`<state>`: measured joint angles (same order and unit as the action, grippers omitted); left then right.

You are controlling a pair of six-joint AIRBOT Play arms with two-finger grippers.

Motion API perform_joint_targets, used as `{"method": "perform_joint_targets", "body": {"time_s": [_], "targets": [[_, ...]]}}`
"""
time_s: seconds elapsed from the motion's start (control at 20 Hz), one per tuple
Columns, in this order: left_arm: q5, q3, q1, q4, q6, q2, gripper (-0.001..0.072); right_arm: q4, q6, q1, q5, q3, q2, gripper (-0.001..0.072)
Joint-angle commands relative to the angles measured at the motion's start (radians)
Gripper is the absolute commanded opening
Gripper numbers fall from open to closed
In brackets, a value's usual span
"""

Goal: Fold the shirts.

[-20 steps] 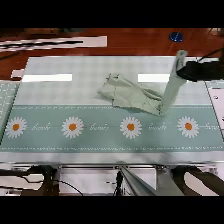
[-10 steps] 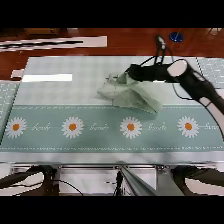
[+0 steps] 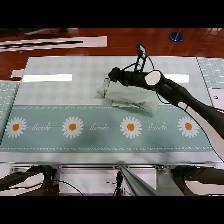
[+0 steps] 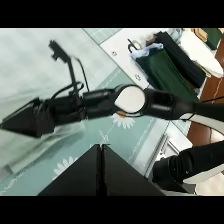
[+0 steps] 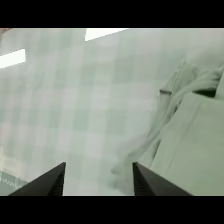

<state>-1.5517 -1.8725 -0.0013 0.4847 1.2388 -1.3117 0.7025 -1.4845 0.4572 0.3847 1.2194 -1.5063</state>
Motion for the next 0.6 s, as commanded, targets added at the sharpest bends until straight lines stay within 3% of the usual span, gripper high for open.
{"method": "perform_joint_targets", "body": {"time_s": [0.0,0.15,0.3,0.4,0.45,0.5,0.55], "targets": [[-0.002,0.071,-0.011,0.011,-0.024,0.000,0.0022,0.048,0.023,-0.083,0.010,0.001,0.097,0.0486],[-0.002,0.126,-0.011,0.183,-0.027,0.000,0.0023,0.320,0.004,-0.281,0.209,0.001,0.252,0.0483],[-0.002,0.183,-0.011,0.416,-0.004,0.000,0.0024,0.700,-0.103,-0.524,0.572,0.001,0.357,0.0465],[-0.002,0.232,-0.011,0.518,0.023,0.000,0.0029,0.910,-0.089,-0.675,0.831,-0.008,0.354,0.0461],[-0.003,0.262,-0.011,0.550,0.030,-0.001,0.0076,0.921,-0.044,-0.740,0.887,-0.030,0.342,0.0461],[-0.005,0.296,-0.011,0.560,0.030,-0.001,0.0271,0.873,0.000,-0.804,0.906,-0.065,0.328,0.0463],[-0.006,0.328,-0.011,0.564,0.031,-0.001,0.0547,0.790,0.034,-0.853,0.901,-0.106,0.314,0.0486]]}}
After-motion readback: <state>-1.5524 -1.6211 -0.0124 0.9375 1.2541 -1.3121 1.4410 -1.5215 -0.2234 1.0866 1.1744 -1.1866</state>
